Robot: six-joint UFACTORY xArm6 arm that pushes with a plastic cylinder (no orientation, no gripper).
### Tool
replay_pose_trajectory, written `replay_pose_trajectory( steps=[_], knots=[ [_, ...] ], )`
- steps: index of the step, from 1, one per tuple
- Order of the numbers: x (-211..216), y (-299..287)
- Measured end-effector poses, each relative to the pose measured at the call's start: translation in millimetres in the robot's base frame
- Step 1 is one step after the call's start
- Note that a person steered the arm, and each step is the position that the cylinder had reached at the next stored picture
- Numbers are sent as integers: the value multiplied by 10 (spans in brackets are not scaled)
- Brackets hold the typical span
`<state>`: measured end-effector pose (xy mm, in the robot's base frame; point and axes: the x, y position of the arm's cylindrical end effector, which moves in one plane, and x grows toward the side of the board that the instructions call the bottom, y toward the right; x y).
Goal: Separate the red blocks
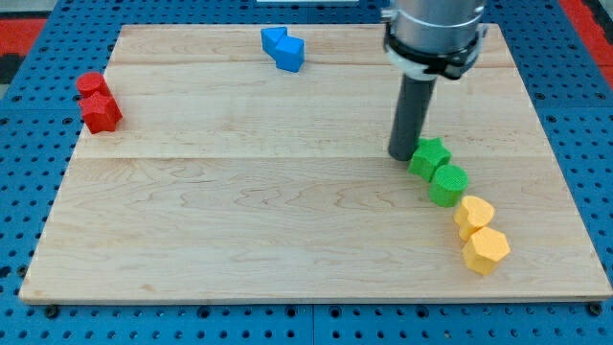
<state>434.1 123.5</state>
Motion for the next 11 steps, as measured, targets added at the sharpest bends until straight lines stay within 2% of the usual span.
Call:
replay_pose_trajectory(
  steps=[1,2,3,4,6,7,8,9,10,11],
  knots=[
    [-159,281],
    [-406,308],
    [-879,-78],
    [-943,-876],
    [-58,-2594],
    [211,-3702],
    [260,-4275],
    [-4,-4276],
    [-590,-4276],
    [-836,-4211]
  ],
)
